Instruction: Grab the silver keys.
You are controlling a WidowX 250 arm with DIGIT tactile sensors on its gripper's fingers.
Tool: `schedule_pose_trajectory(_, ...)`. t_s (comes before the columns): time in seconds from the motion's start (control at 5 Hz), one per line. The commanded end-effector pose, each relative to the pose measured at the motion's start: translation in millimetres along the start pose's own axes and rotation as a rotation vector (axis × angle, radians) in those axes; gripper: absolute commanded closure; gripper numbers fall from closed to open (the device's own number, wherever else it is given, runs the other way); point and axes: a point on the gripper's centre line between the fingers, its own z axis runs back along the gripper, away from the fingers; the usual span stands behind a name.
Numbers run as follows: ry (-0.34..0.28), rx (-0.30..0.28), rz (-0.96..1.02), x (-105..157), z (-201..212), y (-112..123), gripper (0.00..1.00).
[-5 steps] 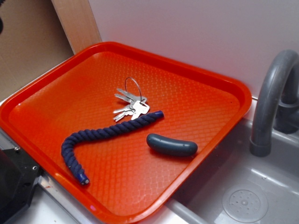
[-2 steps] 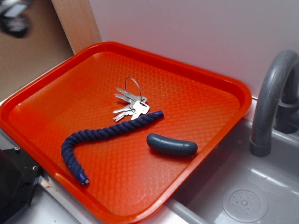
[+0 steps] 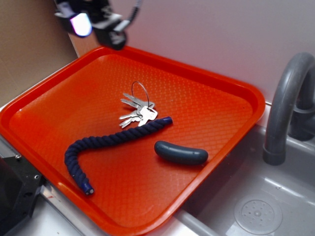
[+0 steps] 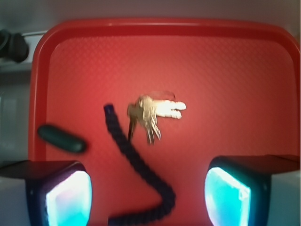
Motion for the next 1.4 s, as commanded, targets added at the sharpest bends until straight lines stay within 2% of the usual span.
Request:
schedule_pose_trajectory(0.0, -0.012, -0.006, 0.111, 43.2, -8.3, 10.1, 0.0)
schedule_pose_trajectory(0.6, -0.012, -0.006, 0.111, 43.2, -8.3, 10.1, 0.0)
schedule_pose_trajectory(0.8, -0.019, 0.058, 0.358, 28.3, -16.4, -1.3, 0.0)
schedule_pose_trajectory(1.0, -0.005, 0.08, 0.607, 32.9, -23.4, -4.3, 0.0)
schedule_pose_trajectory(1.2, -0.037, 0.029, 0.859, 38.9, -36.4, -3.6, 0.0)
